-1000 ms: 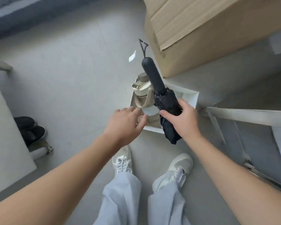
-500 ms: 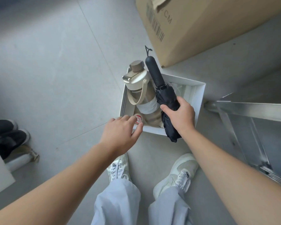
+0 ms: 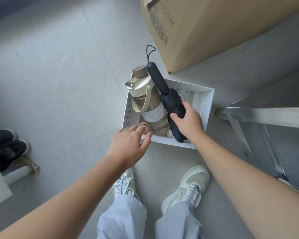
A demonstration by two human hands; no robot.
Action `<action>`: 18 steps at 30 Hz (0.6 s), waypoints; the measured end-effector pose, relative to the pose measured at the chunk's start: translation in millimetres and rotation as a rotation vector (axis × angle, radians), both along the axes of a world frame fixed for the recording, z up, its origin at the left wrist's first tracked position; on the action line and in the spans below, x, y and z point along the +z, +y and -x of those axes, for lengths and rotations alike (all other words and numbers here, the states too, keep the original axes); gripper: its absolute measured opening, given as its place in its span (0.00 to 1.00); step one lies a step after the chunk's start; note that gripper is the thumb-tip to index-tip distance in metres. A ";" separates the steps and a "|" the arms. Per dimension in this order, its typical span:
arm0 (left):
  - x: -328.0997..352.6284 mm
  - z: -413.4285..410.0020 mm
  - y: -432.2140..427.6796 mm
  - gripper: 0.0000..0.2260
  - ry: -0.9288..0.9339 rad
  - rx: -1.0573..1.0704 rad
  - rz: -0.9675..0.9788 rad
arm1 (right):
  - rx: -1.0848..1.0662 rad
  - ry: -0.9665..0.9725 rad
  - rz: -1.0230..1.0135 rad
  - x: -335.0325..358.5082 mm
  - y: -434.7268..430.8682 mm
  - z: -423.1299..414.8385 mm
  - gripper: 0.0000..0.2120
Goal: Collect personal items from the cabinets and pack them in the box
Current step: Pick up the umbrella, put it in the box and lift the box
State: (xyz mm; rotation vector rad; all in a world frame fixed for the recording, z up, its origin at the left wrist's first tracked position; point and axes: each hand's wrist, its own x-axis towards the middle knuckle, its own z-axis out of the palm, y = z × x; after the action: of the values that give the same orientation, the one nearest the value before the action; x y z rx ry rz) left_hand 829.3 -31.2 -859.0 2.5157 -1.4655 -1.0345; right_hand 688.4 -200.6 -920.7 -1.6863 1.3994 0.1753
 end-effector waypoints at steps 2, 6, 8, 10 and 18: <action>4.9 4.1 -0.1 0.16 0.000 -0.011 -0.009 | -0.005 0.000 -0.019 6.0 0.1 3.7 0.20; 12.6 3.6 -6.8 0.17 0.013 0.015 -0.001 | -0.026 0.005 -0.053 19.0 -5.6 16.4 0.21; 15.8 1.6 -11.0 0.17 0.001 0.032 0.009 | -0.040 -0.006 -0.069 26.2 -8.1 25.5 0.21; 19.0 0.4 -14.1 0.17 -0.010 0.045 0.021 | -0.060 -0.024 -0.080 34.6 -8.0 35.5 0.23; 37.0 6.3 -14.4 0.17 -0.041 0.061 0.073 | -0.094 -0.143 -0.008 80.0 2.4 60.1 0.23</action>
State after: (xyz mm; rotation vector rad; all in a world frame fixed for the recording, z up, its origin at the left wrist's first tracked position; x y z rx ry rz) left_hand 823.0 -45.6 -821.9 2.5282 -1.3995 -0.9095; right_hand 628.2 -198.2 -840.7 -1.5906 1.3652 0.0072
